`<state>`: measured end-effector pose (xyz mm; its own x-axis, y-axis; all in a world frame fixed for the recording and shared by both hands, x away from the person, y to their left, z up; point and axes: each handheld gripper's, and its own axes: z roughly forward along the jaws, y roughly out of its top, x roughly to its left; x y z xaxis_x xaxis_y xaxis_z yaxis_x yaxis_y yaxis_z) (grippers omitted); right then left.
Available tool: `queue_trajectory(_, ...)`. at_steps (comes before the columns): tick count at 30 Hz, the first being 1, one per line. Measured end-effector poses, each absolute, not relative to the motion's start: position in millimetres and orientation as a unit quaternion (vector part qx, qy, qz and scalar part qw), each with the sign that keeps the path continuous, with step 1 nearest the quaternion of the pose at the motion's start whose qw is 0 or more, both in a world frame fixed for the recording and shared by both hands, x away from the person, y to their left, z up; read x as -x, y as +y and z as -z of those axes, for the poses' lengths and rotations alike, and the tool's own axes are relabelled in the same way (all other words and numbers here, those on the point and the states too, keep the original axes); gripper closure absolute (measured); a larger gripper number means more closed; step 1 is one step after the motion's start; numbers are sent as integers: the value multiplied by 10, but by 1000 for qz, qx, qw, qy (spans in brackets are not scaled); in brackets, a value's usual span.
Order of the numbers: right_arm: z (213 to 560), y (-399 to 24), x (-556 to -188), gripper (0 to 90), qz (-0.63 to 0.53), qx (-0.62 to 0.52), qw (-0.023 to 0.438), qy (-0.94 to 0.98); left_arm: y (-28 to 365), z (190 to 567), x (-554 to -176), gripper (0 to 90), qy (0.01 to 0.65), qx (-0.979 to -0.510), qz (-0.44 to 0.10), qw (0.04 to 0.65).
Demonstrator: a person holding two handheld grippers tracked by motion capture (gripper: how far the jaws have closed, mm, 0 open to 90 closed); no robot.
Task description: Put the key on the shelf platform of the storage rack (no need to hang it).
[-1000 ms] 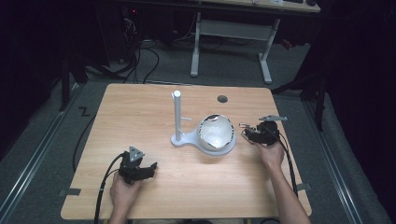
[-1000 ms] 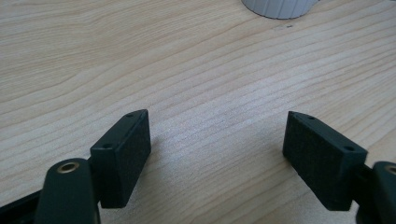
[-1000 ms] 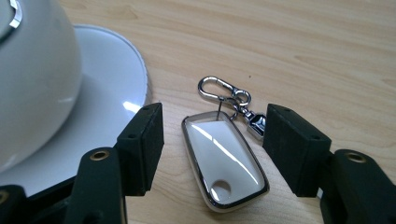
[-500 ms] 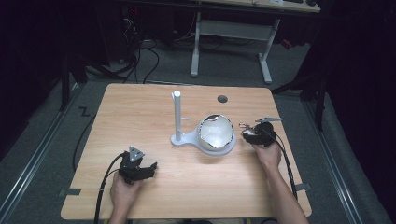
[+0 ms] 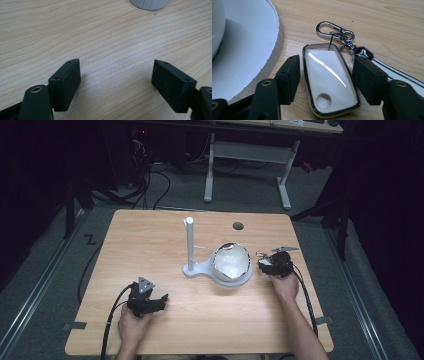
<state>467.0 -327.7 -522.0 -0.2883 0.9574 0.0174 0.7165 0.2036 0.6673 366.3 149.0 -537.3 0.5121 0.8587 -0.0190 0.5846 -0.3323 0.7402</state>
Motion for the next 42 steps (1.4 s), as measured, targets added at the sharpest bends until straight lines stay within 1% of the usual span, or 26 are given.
queue_trajectory(2, 5219, -3273, -4669, 422, -288, -558, 209, 750, 1490, 5373, -3663, 238, 455, -793, -192, 356)
queue_trajectory(4, 5220, -3261, -4657, 472, -279, -553, 220, 754, 1490, 5374, -3663, 238, 455, -793, -193, 356)
queue_trajectory(13, 5208, -3256, -4645, 508, -278, -554, 219, 754, 1487, 5373, -3662, 235, 454, -794, -193, 355)
queue_trajectory(21, 5167, -3329, -4627, 512, -297, -560, 207, 745, 1487, 5373, -3661, 234, 454, -794, -193, 355)
queue_trajectory(23, 5088, -3375, -4592, 513, -312, -560, 206, 739, 1486, 5373, -3661, 234, 454, -794, -194, 355)
queue_trajectory(28, 4960, -3423, -4525, 514, -332, -556, 209, 733, 1486, 5373, -3661, 234, 454, -794, -194, 355)
queue_trajectory(37, 4782, -3423, -4397, 515, -353, -538, 230, 730, 1487, 5373, -3662, 236, 454, -794, -193, 355)
queue_trajectory(42, 4681, -3449, -4319, 516, -371, -532, 229, 726, 1487, 5373, -3662, 236, 454, -794, -193, 355)
